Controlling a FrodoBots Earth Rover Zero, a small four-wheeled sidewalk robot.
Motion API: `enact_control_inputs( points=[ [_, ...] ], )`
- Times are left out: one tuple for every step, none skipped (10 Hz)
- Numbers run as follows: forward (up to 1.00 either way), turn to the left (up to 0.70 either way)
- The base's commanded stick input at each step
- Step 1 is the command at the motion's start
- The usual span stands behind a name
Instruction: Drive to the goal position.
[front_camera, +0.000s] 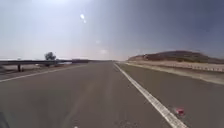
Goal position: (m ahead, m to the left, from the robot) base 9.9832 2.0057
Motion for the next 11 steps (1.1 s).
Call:
enact_control_inputs(
  points=[
    [1.00, 0.00],
    [1.00, 0.00],
    [1.00, 0.00],
    [1.00, 0.00],
    [1.00, 0.00],
    [1.00, 0.00],
    [1.00, 0.00],
    [1.00, 0.00],
    [1.00, 0.00],
    [1.00, 0.00],
    [1.00, 0.00]
  ],
)
